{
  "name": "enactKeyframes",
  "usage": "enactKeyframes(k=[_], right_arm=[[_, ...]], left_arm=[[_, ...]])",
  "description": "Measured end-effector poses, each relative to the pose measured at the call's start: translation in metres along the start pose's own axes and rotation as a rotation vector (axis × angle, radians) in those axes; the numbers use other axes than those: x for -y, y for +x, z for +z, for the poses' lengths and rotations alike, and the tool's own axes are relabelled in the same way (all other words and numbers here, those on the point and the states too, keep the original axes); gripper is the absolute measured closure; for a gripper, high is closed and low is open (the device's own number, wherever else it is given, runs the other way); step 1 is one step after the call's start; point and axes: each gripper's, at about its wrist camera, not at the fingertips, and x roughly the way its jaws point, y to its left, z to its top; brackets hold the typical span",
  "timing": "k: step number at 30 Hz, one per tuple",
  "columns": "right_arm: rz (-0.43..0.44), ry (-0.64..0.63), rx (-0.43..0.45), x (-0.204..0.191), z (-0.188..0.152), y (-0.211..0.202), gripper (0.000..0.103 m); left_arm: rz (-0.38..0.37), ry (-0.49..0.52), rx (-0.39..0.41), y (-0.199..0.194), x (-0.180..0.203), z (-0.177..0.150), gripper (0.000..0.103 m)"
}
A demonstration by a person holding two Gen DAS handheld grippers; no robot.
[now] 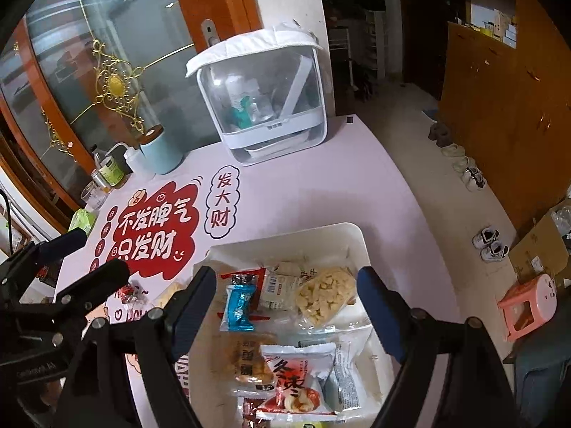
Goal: Organize snacks
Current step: 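Carry both snacks over the white tray and open both tools, then move both tools back over the remaining snacks on the table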
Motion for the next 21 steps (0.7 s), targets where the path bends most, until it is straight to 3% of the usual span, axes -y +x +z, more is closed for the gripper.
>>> enactKeyframes(k=[9, 21], right_arm=[[0.002, -0.035, 0.012, -0.024, -0.004, -0.024, 0.021], [0.014, -0.069, 0.026, -0.087, -0.011, -0.033, 0.021]], left_arm=[[0.045, 0.032, 0.02, -0.039, -0.023, -0.006, 0.017], [0.154, 0.095, 0.026, -0.091, -0.088, -0.014, 0.017]])
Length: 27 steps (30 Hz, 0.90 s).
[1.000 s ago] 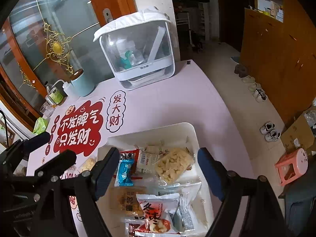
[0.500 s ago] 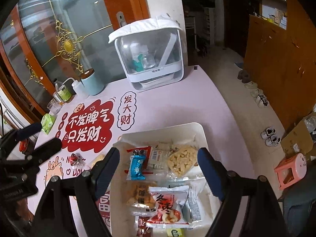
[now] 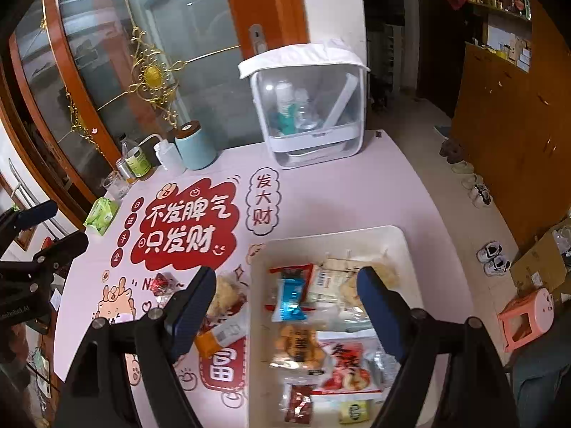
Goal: Organize snacks
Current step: 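Move both tools back over the remaining snacks on the table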
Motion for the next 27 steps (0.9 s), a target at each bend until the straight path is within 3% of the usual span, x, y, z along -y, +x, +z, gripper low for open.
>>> enactKeyframes(k=[7, 13, 18, 21, 27], right_arm=[[-0.002, -0.008, -0.029, -0.051, 0.003, 0.018, 0.021], [-0.001, -0.003, -0.099, -0.091, 0.001, 0.058, 0.021], [-0.047, 0.059, -0.171, -0.111, -0.008, 0.105, 0.021], [-0.029, 0.148, -0.244, -0.112, -0.015, 0.138, 0.021], [-0.043, 0.274, -0.367, -0.113, -0.033, 0.196, 0.021]], left_arm=[[0.047, 0.036, -0.012, -0.004, -0.045, -0.015, 0.017], [0.031, 0.033, -0.065, 0.024, -0.084, -0.032, 0.017], [-0.007, -0.003, -0.139, 0.072, -0.116, -0.051, 0.017], [-0.026, -0.036, -0.186, 0.105, -0.131, -0.065, 0.017], [-0.061, -0.15, -0.288, 0.176, -0.15, -0.096, 0.017]])
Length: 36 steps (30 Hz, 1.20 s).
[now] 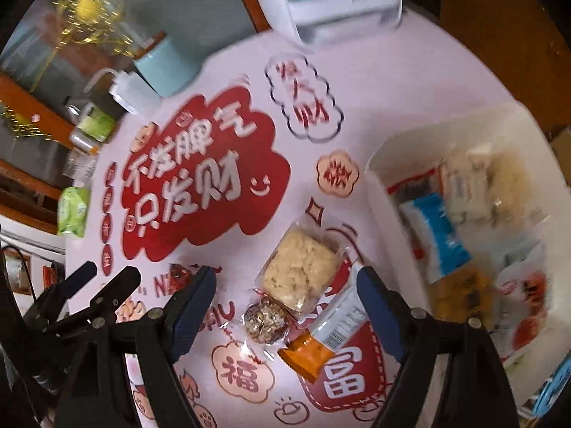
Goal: Organize snacks
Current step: 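Move both tools back over the remaining snacks on the table, then grasp the red-wrapped candy with the left tool while the right grasps the clear cracker bag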
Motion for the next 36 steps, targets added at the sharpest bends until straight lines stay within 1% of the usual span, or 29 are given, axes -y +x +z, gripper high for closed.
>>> enactKeyframes(k=[5, 8, 13, 16, 18, 19, 21, 23, 28, 29, 30, 31, 32, 35, 36], right_arm=[[-0.074, 0.023, -0.06, -0.005, 0.001, 0.039, 0.021], [-0.106, 0.042, -0.084, -0.001, 0.002, 0.057, 0.021], [-0.131, 0.049, -0.125, 0.003, 0.005, 0.079, 0.022], [-0.134, 0.043, -0.149, 0.004, 0.004, 0.091, 0.022], [-0.13, 0.04, -0.163, 0.004, 0.002, 0.098, 0.026], [-0.125, 0.041, -0.171, 0.005, 0.001, 0.101, 0.028], [-0.142, 0.009, -0.156, -0.001, 0.002, 0.1, 0.033], [-0.156, -0.009, -0.149, -0.004, 0.002, 0.099, 0.035], [-0.157, -0.024, -0.133, -0.007, 0.0, 0.096, 0.037], [-0.156, -0.027, -0.129, -0.008, 0.0, 0.095, 0.039], [-0.155, -0.03, -0.127, -0.01, -0.001, 0.095, 0.039], [-0.152, -0.032, -0.125, -0.011, -0.002, 0.095, 0.039], [-0.15, -0.034, -0.121, -0.009, -0.005, 0.095, 0.039], [-0.134, -0.043, -0.118, -0.011, -0.011, 0.092, 0.039], [-0.126, -0.049, -0.113, -0.012, -0.014, 0.091, 0.04]], left_arm=[[-0.047, -0.138, -0.083, 0.052, -0.015, -0.006, 0.017], [-0.056, -0.203, -0.129, 0.075, -0.02, -0.01, 0.017], [-0.063, -0.313, -0.203, 0.109, -0.029, -0.019, 0.017], [-0.093, -0.373, -0.232, 0.121, -0.034, -0.023, 0.017], [-0.112, -0.406, -0.249, 0.128, -0.033, -0.027, 0.017], [-0.117, -0.417, -0.257, 0.131, -0.032, -0.029, 0.017], [-0.123, -0.431, -0.272, 0.136, -0.03, -0.031, 0.017], [-0.133, -0.446, -0.28, 0.139, -0.029, -0.034, 0.017], [-0.109, -0.47, -0.265, 0.14, -0.025, -0.036, 0.017], [-0.101, -0.478, -0.269, 0.139, -0.025, -0.037, 0.02], [-0.089, -0.478, -0.272, 0.139, -0.026, -0.037, 0.026], [-0.07, -0.476, -0.275, 0.139, -0.025, -0.037, 0.029], [-0.068, -0.476, -0.279, 0.139, -0.025, -0.038, 0.03], [-0.075, -0.492, -0.279, 0.135, -0.029, -0.043, 0.033], [-0.073, -0.49, -0.274, 0.134, -0.029, -0.044, 0.036]])
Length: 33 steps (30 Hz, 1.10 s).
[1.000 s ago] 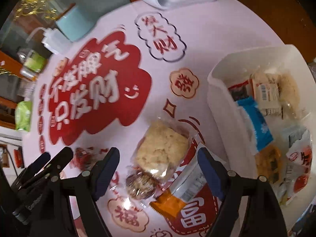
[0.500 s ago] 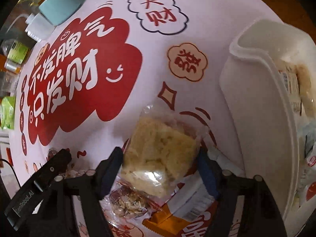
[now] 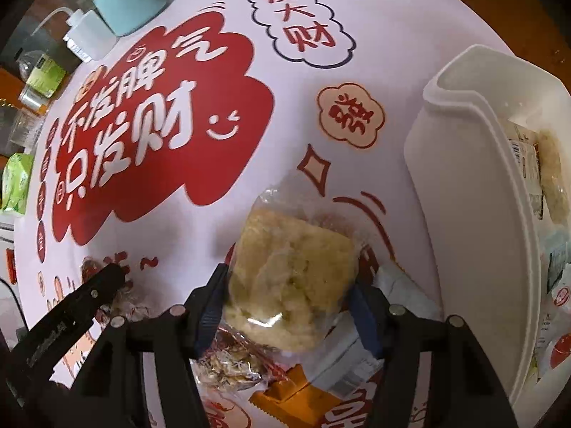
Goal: Organize snacks
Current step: 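Grasp the red-wrapped candy with the left tool while the right grasps the clear cracker bag, then carry both snacks toward the white tray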
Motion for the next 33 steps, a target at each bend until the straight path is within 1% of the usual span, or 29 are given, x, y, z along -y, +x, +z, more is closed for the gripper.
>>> enactKeyframes(k=[3, 5, 7, 10, 16, 20, 24, 26, 31, 33], right_arm=[[0.015, -0.014, 0.026, 0.0, -0.008, -0.008, 0.04], [0.023, -0.024, 0.043, -0.001, -0.013, -0.014, 0.04], [0.038, -0.032, 0.068, -0.002, -0.02, -0.025, 0.04], [0.056, -0.043, 0.11, -0.002, -0.031, -0.045, 0.04], [0.107, -0.068, 0.2, 0.003, -0.044, -0.087, 0.04], [0.146, -0.083, 0.266, 0.014, -0.066, -0.12, 0.04], [0.171, -0.088, 0.317, 0.034, -0.086, -0.149, 0.04], [0.167, -0.096, 0.347, 0.046, -0.094, -0.162, 0.04], [0.134, -0.084, 0.429, 0.091, -0.111, -0.195, 0.04], [0.129, -0.067, 0.449, 0.112, -0.115, -0.204, 0.04]], left_arm=[[0.007, 0.008, 0.011, -0.004, -0.004, -0.003, 0.044], [-0.017, -0.005, 0.012, -0.007, -0.011, -0.005, 0.048], [-0.042, -0.019, 0.005, -0.01, -0.018, -0.01, 0.048], [-0.04, -0.003, 0.026, -0.021, -0.023, -0.019, 0.049], [-0.053, 0.046, 0.113, -0.061, -0.02, -0.034, 0.049], [-0.065, 0.083, 0.194, -0.098, -0.012, -0.043, 0.049], [-0.081, 0.147, 0.285, -0.138, 0.007, -0.058, 0.049], [-0.088, 0.177, 0.313, -0.151, 0.02, -0.064, 0.049], [-0.113, 0.27, 0.372, -0.181, 0.066, -0.092, 0.049], [-0.121, 0.319, 0.394, -0.191, 0.092, -0.105, 0.049]])
